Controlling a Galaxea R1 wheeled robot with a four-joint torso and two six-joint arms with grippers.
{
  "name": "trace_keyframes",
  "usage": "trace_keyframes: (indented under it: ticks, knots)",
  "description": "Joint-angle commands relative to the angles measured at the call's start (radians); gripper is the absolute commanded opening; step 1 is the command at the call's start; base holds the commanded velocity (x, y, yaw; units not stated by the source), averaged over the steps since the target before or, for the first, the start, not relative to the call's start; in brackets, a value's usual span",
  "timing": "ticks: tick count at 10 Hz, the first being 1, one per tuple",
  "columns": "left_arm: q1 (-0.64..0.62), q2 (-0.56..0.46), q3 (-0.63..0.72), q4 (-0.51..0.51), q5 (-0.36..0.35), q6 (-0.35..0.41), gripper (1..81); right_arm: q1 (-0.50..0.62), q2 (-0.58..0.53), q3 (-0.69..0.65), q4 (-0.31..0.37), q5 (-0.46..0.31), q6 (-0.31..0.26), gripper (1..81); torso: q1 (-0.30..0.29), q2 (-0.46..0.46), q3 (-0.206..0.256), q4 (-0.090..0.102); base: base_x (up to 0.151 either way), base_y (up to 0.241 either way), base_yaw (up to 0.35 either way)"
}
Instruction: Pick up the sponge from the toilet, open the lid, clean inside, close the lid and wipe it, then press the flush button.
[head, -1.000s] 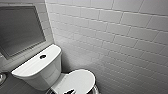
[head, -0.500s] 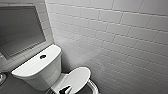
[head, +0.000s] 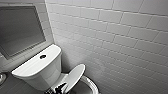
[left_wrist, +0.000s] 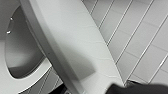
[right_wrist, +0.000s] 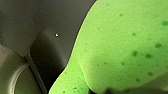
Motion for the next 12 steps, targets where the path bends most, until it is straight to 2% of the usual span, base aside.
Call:
trace_keyframes:
  ticks: [1, 2, 3, 5, 12]
  knots:
    - [-0.126, -0.051, 0.049, 0.071, -0.027, -0.014, 81.1, 0.019, 0.006, 0.013, -0.004, -0.053, -0.001, 1.0, 0.0, 0.0, 0.0, 0.0, 0.0, 0.0, 0.0]
    - [-0.126, -0.056, 0.049, 0.071, -0.027, -0.025, 81.1, 0.019, 0.006, 0.013, -0.004, -0.053, -0.001, 1.0, 0.0, 0.0, 0.051, 0.0, 0.0, 0.0, 0.0]
    - [-0.126, -0.054, 0.043, 0.068, -0.027, -0.042, 81.1, 0.019, 0.006, 0.013, -0.004, -0.053, -0.001, 1.0, 0.0, 0.0, 0.003, 0.0, 0.0, 0.0, 0.0]
    - [-0.126, -0.064, 0.029, 0.063, -0.027, -0.102, 81.1, 0.019, 0.006, 0.013, -0.004, -0.053, -0.001, 1.0, 0.0, 0.0, 0.019, 0.0, 0.0, 0.0, 0.0]
    - [-0.126, -0.185, 0.001, 0.075, -0.05, -0.321, 81.1, 0.019, 0.012, 0.018, -0.002, -0.053, -0.001, 1.0, 0.0, 0.0, 0.02, 0.0, 0.0, 0.0, 0.0]
